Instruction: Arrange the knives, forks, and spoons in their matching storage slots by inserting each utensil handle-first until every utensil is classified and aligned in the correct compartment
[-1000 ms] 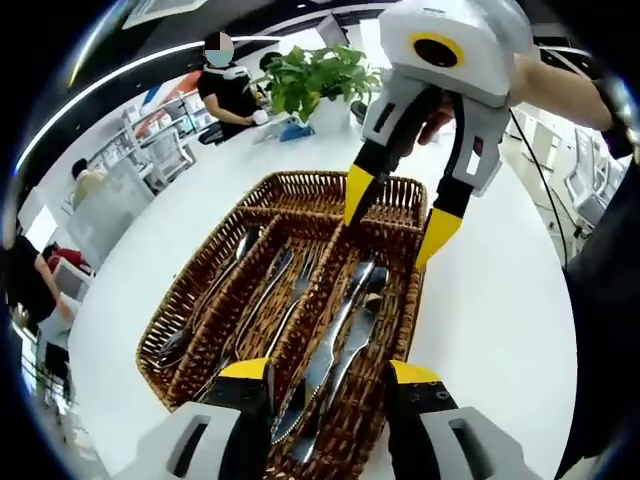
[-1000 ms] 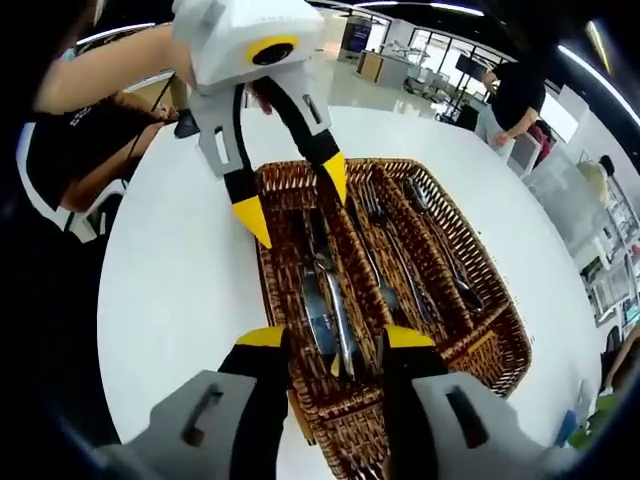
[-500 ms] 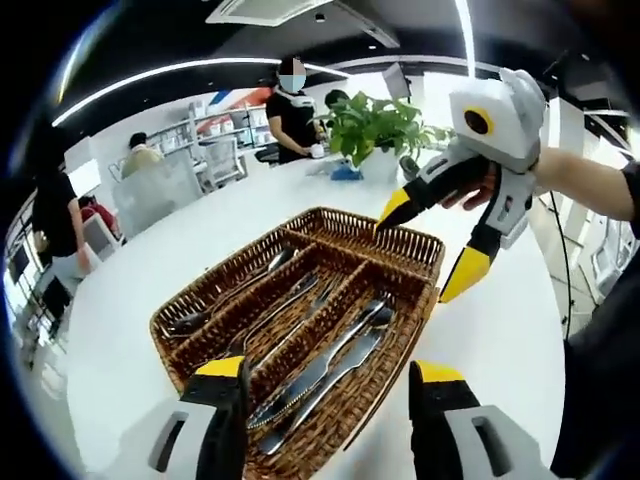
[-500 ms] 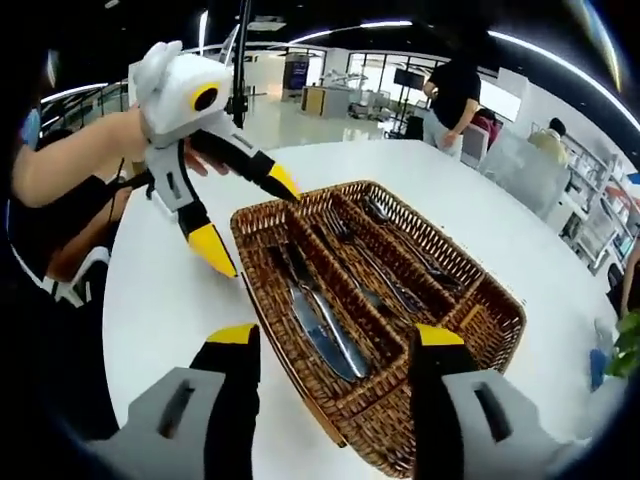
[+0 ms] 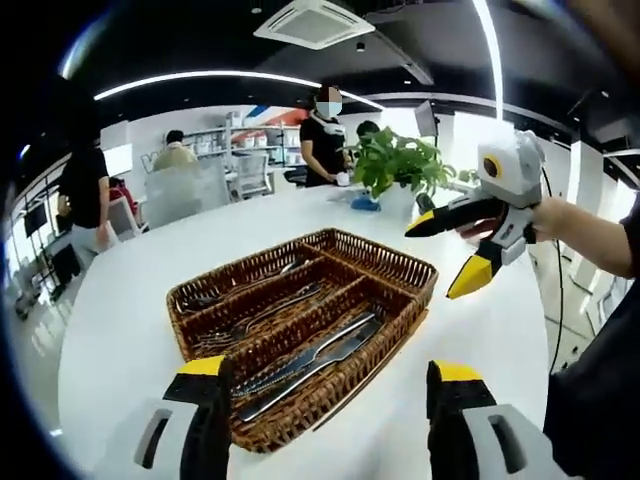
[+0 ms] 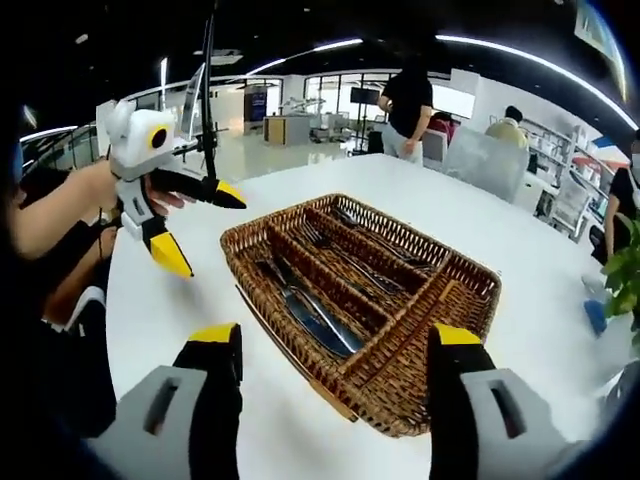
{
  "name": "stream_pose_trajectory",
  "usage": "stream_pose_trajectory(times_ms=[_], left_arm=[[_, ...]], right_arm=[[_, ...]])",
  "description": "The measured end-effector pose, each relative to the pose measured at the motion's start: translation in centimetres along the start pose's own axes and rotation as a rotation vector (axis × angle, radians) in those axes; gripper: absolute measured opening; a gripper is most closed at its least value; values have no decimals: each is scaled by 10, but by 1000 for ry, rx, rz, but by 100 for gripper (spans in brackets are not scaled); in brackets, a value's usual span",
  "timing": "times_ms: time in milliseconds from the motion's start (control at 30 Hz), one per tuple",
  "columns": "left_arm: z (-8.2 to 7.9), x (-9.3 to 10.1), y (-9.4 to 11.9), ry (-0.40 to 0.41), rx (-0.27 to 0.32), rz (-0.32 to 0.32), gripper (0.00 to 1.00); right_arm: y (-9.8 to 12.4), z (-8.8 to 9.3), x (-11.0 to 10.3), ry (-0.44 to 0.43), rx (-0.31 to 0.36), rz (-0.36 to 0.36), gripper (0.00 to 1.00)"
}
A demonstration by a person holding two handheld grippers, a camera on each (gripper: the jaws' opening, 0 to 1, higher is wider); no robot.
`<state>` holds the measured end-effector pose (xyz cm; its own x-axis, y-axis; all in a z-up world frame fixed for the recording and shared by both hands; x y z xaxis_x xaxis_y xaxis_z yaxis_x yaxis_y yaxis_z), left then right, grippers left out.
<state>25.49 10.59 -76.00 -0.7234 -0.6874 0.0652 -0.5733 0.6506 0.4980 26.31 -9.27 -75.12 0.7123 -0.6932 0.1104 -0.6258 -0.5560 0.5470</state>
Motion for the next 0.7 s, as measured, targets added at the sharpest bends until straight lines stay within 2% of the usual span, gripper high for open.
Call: stream_pose_trajectory(times_ms=[200, 400, 567, 700], left_arm=[[15, 11, 12, 31, 17, -10, 93], [24, 17, 24, 55, 34, -28, 99], [25, 19, 35, 84, 70, -47, 100], [28, 18, 37, 89, 76, -56, 100]], right_arm=[[13, 20, 1, -32, -8, 25, 79], [25, 34, 0, -52, -9, 41, 80], [35, 44, 0, -92, 9, 70, 79], [35, 50, -1, -116, 19, 78, 78]])
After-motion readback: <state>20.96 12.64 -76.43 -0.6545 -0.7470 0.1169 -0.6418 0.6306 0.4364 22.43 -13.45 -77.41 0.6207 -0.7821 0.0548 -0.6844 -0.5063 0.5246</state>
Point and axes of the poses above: the point that each gripper's makers call its tool centre point, and the gripper's own axes: y roughly backward along the fingers, x roughly to its right, z roughly out of its underside, the point moved 3 cm from there along y, roughly backward along the fingers, and after that the axes turned 3 degrees about y, right-handed, at the moved point
